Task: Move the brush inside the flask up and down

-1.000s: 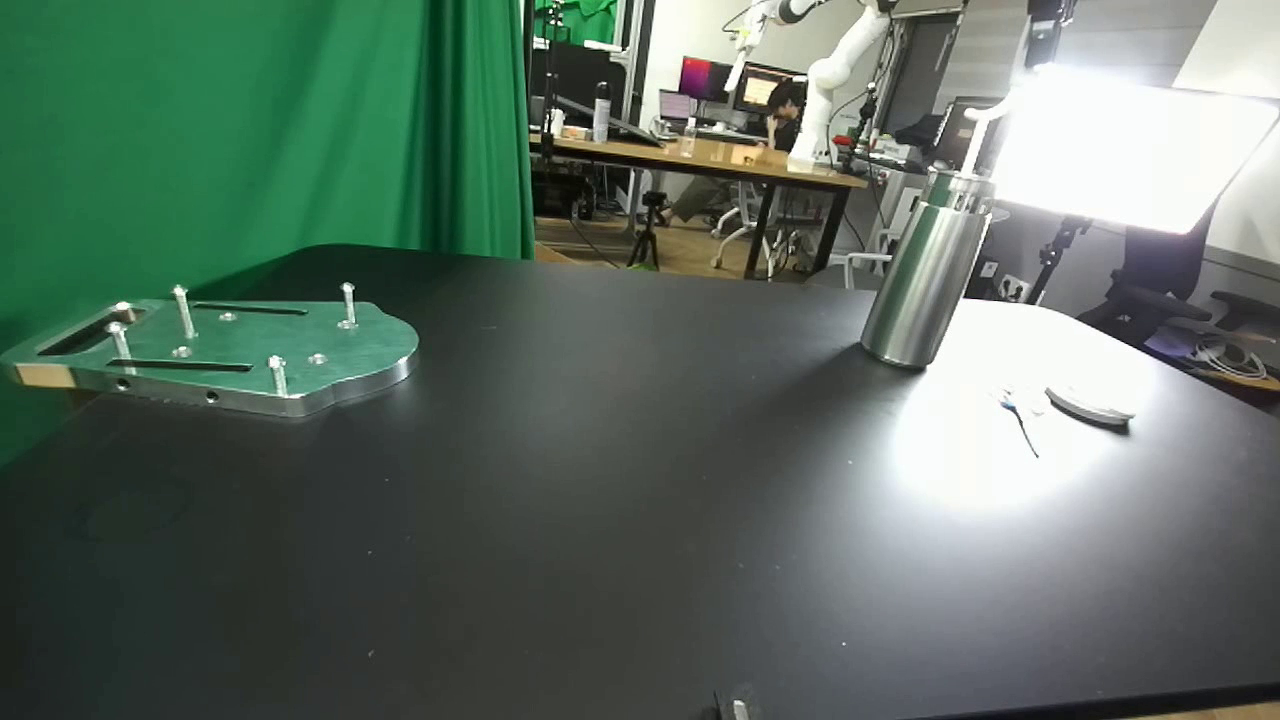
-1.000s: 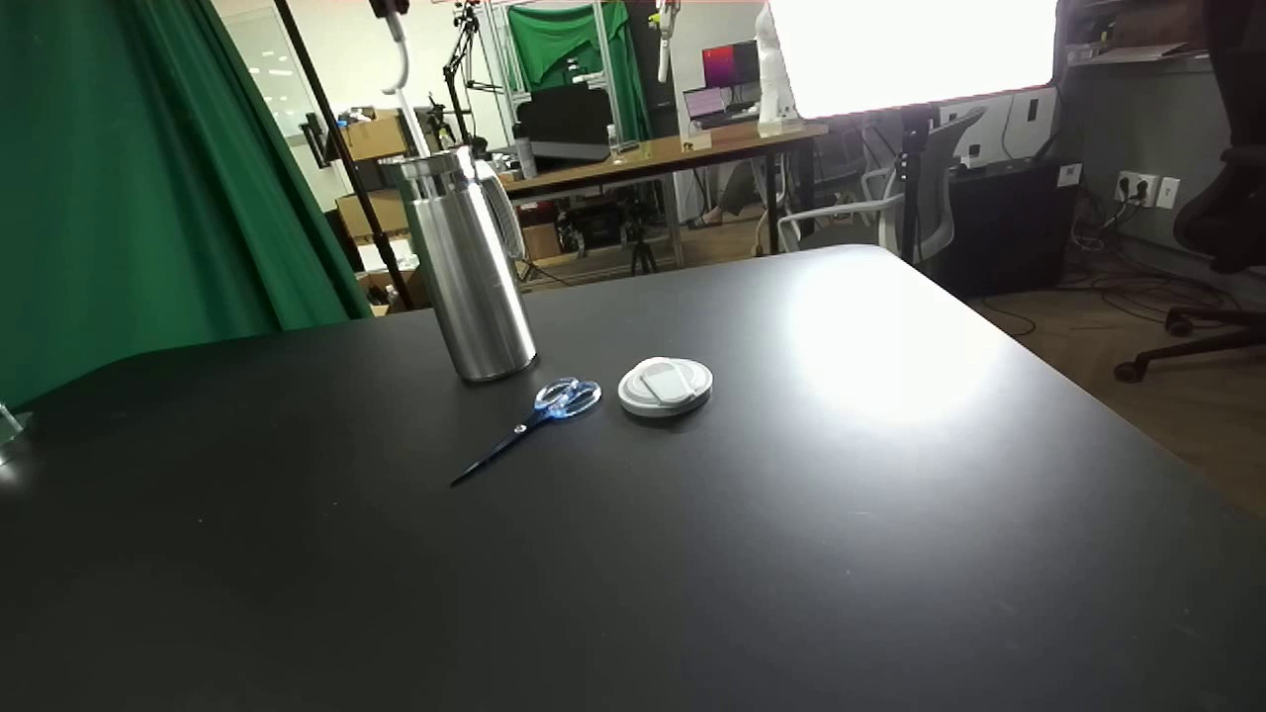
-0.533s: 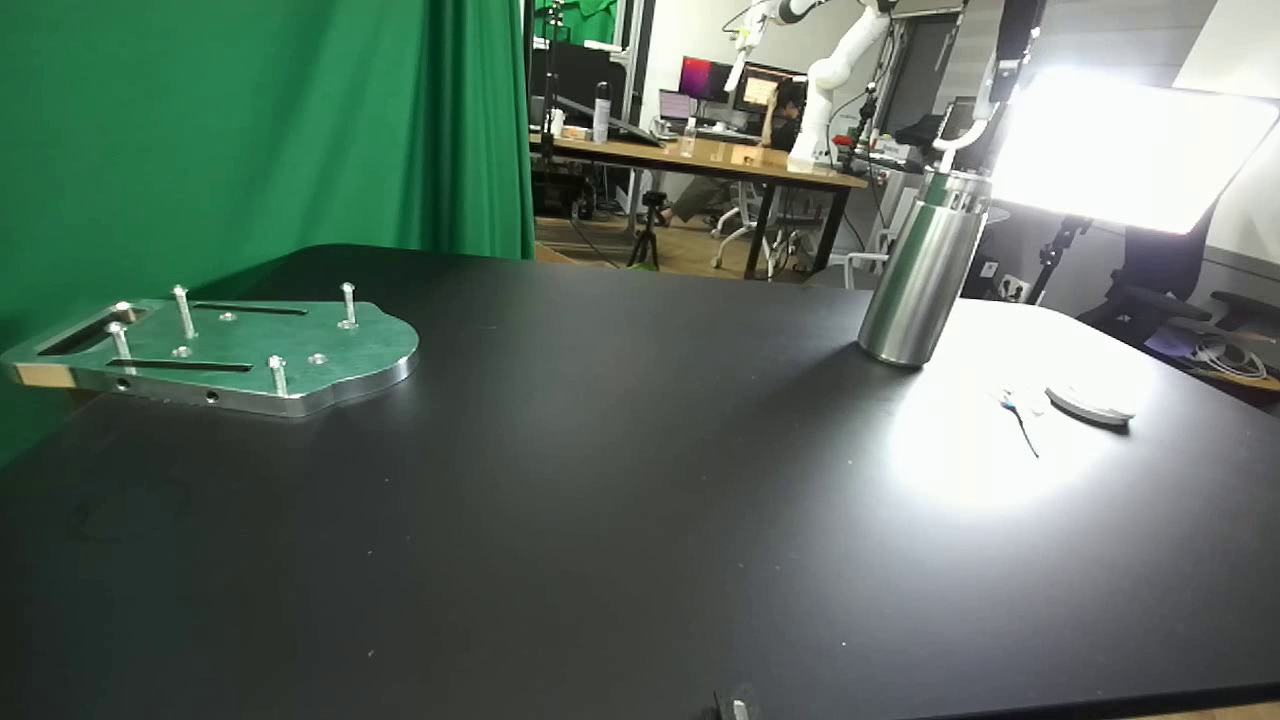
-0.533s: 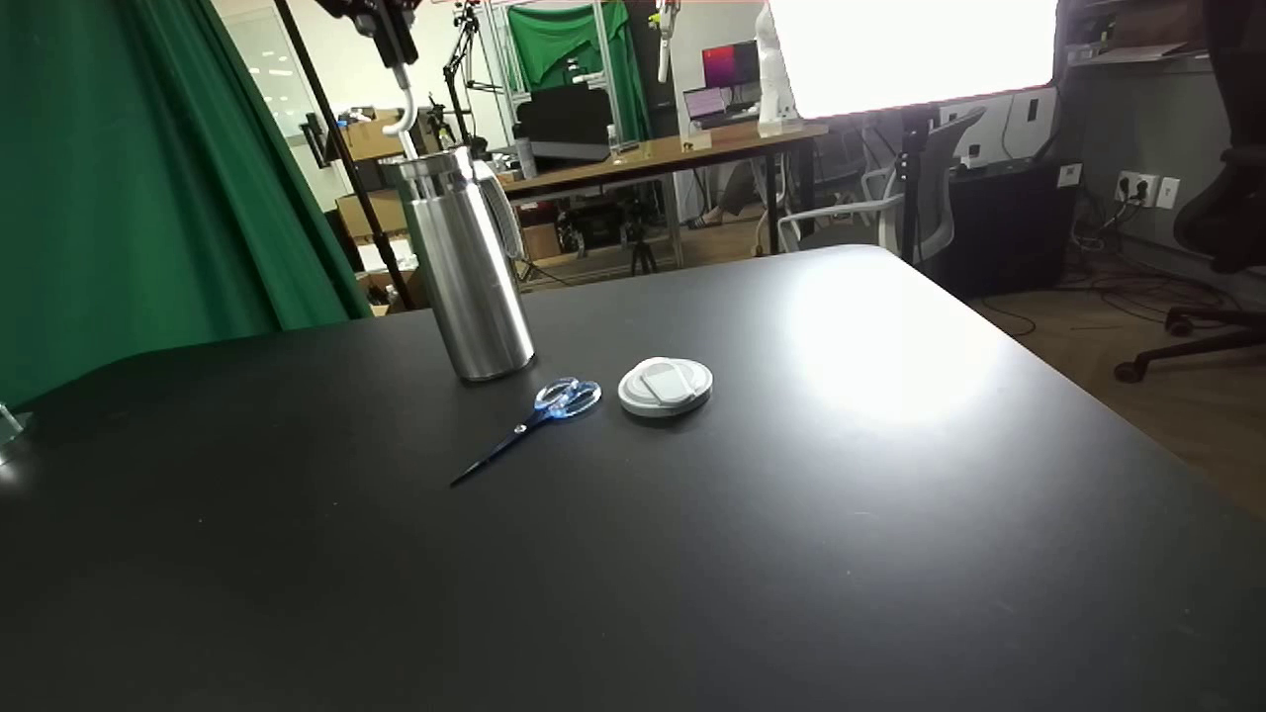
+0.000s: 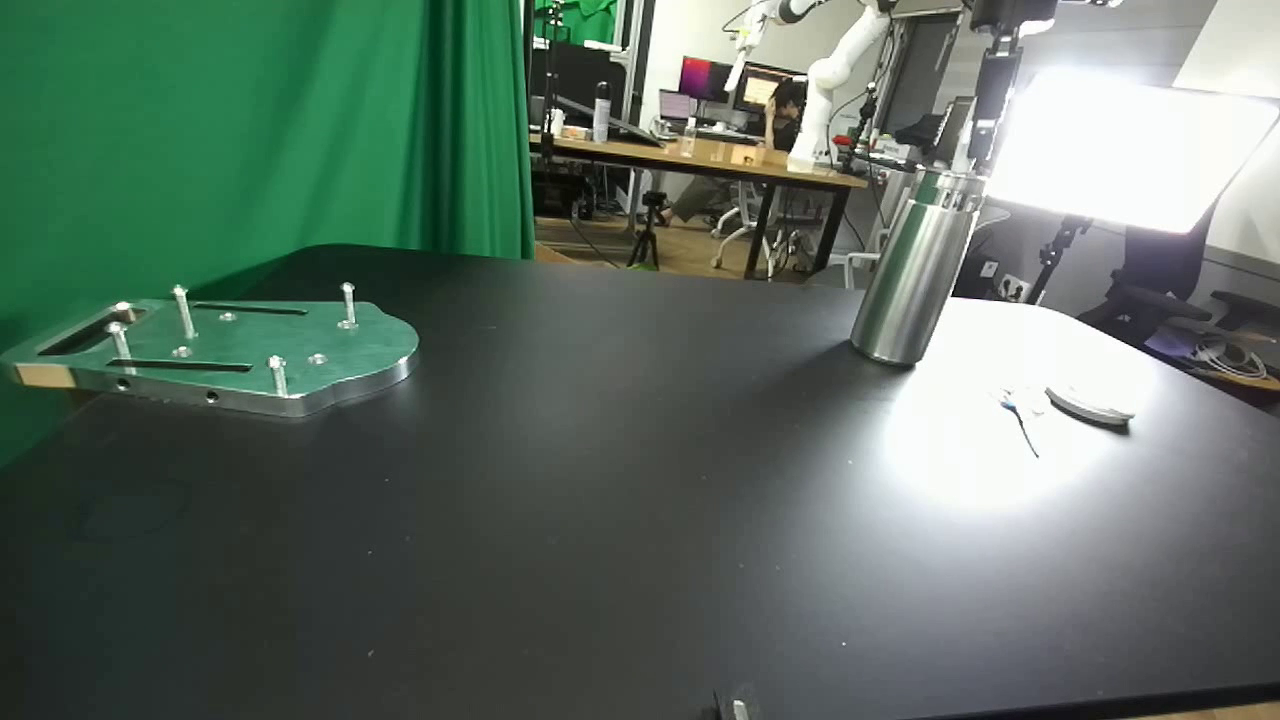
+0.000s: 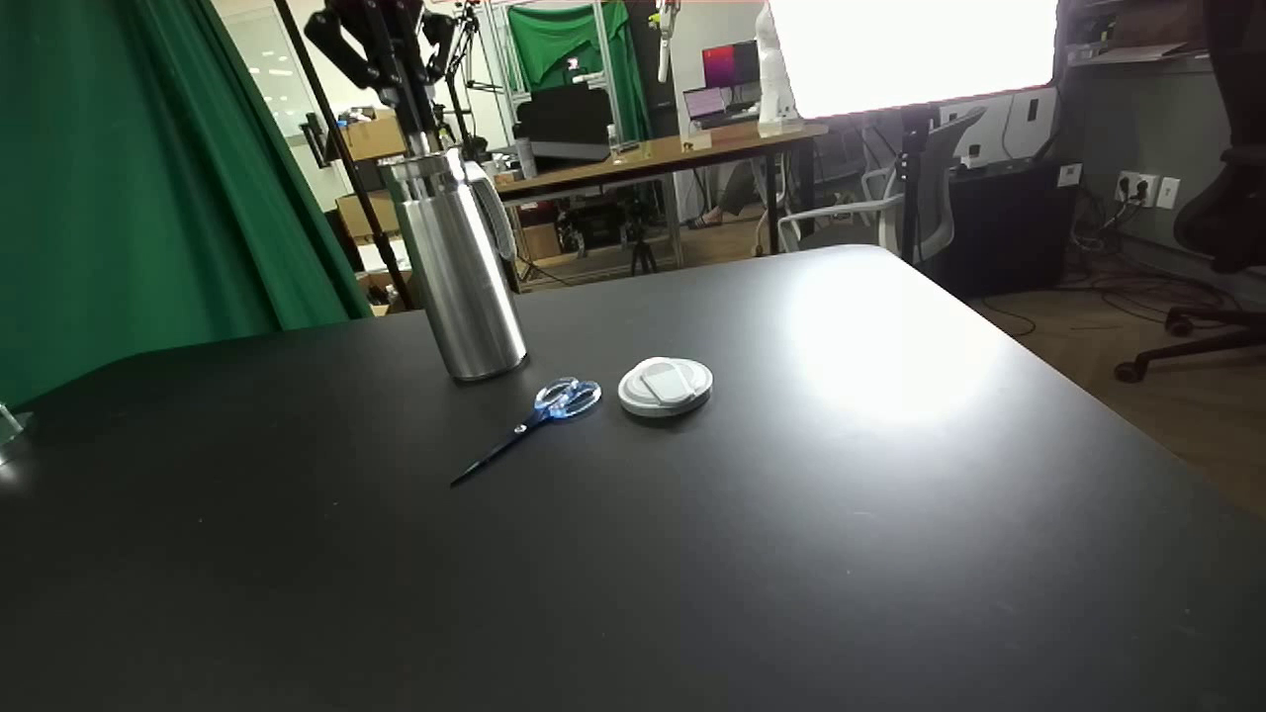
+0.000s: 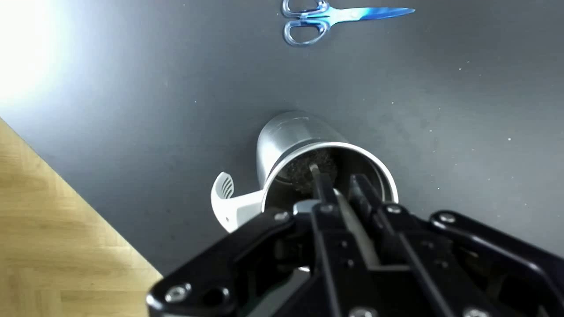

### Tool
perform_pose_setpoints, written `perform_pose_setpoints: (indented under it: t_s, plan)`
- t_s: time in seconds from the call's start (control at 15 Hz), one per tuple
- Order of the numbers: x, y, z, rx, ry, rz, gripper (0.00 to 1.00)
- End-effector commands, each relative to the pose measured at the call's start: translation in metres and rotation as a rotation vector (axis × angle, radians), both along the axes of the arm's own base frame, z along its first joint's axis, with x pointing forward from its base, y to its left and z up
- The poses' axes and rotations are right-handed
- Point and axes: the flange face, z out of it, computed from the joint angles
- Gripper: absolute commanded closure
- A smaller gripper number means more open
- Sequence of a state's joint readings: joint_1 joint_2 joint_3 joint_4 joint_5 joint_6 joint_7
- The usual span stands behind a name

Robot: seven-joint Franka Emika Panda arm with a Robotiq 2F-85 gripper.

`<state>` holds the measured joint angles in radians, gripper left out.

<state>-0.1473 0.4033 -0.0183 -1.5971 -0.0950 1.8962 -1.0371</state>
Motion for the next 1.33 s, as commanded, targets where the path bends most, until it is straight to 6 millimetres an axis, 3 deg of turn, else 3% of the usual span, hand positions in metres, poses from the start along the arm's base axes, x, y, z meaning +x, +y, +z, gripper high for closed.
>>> perform_pose_setpoints:
  t_s: [0.0, 0.27, 0.47, 1.27]
  plan:
    - [0.001, -0.004, -0.014, 0.025, 0.014, 0.013, 0.96]
    - [0.0, -0.006, -0.015, 0.025, 0.022, 0.016, 0.96]
    - [-0.002, -0.009, -0.002, 0.019, 0.015, 0.011, 0.96]
    - [-0.03, -0.014, 0.111, -0.01, -0.089, -0.017, 0.96]
